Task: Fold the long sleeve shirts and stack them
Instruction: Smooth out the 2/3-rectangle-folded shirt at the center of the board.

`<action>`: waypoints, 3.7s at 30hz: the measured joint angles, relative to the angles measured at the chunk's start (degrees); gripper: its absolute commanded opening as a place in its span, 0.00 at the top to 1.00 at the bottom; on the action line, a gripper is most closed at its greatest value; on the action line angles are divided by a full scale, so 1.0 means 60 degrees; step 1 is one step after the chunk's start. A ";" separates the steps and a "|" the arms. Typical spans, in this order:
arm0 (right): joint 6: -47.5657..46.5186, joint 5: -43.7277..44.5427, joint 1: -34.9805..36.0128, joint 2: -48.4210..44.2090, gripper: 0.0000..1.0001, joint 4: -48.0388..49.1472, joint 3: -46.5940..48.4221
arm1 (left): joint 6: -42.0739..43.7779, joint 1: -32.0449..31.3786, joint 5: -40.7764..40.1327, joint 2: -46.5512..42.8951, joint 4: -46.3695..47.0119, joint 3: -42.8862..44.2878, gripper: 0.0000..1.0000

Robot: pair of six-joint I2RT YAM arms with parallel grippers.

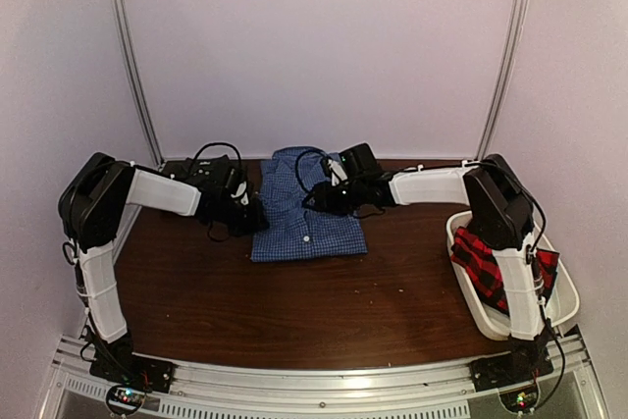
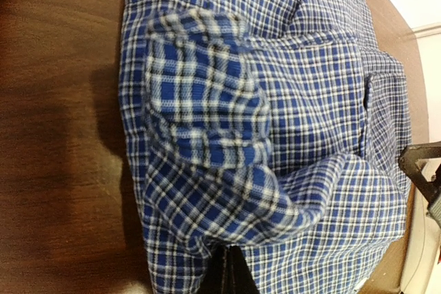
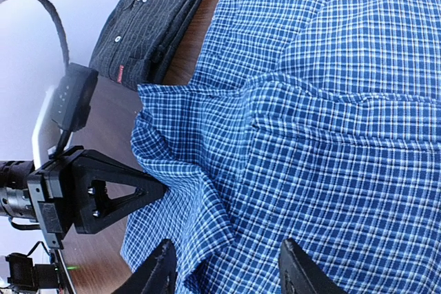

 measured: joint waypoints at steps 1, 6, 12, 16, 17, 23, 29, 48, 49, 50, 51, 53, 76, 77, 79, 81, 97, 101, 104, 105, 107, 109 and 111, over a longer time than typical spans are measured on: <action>0.0026 -0.0029 0.0000 -0.0051 0.48 0.0069 -0.0044 | 0.0000 0.0000 -0.0004 0.0000 0.0000 0.0000 0.98; 0.0153 -0.0262 0.0091 -0.0091 0.47 0.0361 -0.0120 | 0.0022 0.0000 -0.0004 0.0000 0.0000 0.0000 0.99; 0.0550 -0.0765 0.0226 -0.0091 0.46 0.0663 -0.0266 | 0.0044 0.0000 -0.0004 0.0000 0.0000 0.0000 0.99; 0.0885 -0.1162 0.0277 -0.0058 0.46 0.1027 -0.0291 | 0.0058 0.0000 0.0000 0.0000 -0.0004 0.0000 0.99; 0.0954 -0.1271 0.0280 -0.0029 0.46 0.1122 -0.0291 | 0.0062 0.0000 -0.0004 0.0000 -0.0004 0.0000 0.99; 0.1406 -0.1672 0.0284 0.0423 0.45 0.1435 -0.0135 | 0.0062 0.0000 -0.0004 0.0000 -0.0004 0.0000 0.99; 0.1668 -0.1741 0.0313 0.0543 0.46 0.1475 -0.0135 | 0.0069 0.0000 -0.0004 0.0000 -0.0018 0.0000 0.99; 0.1880 -0.1912 0.0412 0.1628 0.72 0.1384 0.2080 | 0.0135 0.0000 -0.0004 -0.0007 -0.0259 0.0000 1.00; 0.1865 -0.1923 0.0408 0.1719 0.72 0.1351 0.2255 | 0.0146 0.0000 -0.0004 -0.0018 -0.0280 0.0000 1.00; 0.1818 -0.1934 0.0404 0.1807 0.73 0.1300 0.2408 | 0.0157 0.0000 -0.0004 -0.0026 -0.0291 0.0000 1.00; 0.1785 -0.1938 0.0397 0.1872 0.73 0.1235 0.2532 | 0.0171 0.0000 -0.0004 -0.0040 -0.0299 0.0000 1.00; 0.1683 -0.1938 0.0379 0.1967 0.75 0.1137 0.2699 | 0.0197 0.0000 -0.0004 -0.0073 -0.0324 0.0000 1.00; -0.1734 -0.0098 0.0503 0.0619 0.97 -0.0342 0.2237 | 0.0324 0.0047 -0.0091 -0.0328 -0.0499 0.0000 1.00; -0.1876 0.0004 0.0565 0.0430 0.96 -0.0331 0.2142 | 0.0324 0.0055 -0.0102 -0.0328 -0.0495 0.0000 1.00; -0.2084 0.0117 0.0681 0.0146 0.96 -0.0288 0.2025 | 0.0324 0.0055 -0.0113 -0.0328 -0.0499 0.0000 1.00; -0.2259 0.0255 0.0758 -0.0022 0.97 -0.0270 0.1971 | 0.0324 0.0051 -0.0113 -0.0328 -0.0499 0.0000 1.00; -0.2153 0.1956 0.0022 0.1064 0.35 -0.2007 0.2514 | 0.0335 0.0055 -0.0193 -0.0331 -0.0550 0.0000 0.98; -0.2106 0.2331 -0.0084 0.1002 0.31 -0.2193 0.2503 | 0.0379 0.0055 -0.0229 -0.0466 -0.0790 0.0000 0.96; -0.2098 0.2430 -0.0047 0.0812 0.34 -0.2175 0.2280 | 0.0415 0.0047 -0.0229 -0.0699 -0.0933 0.0033 0.94; -0.2087 0.2426 -0.0044 0.0685 0.37 -0.2164 0.2131 | 0.0426 0.0022 -0.0226 -0.0798 -0.0980 0.0109 0.94; -0.2051 0.2382 -0.0025 0.0470 0.43 -0.2116 0.1865 | 0.0448 -0.0026 -0.0208 -0.0845 -0.0991 0.0346 0.94; -0.1982 0.2295 -0.0011 0.0328 0.50 -0.1963 0.1643 | 0.0463 -0.0069 -0.0153 -0.0841 -0.0951 0.0608 0.94; -0.1887 0.2142 -0.0011 0.0237 0.55 -0.1814 0.1413 | 0.0466 -0.0131 -0.0069 -0.0805 -0.0925 0.0911 0.94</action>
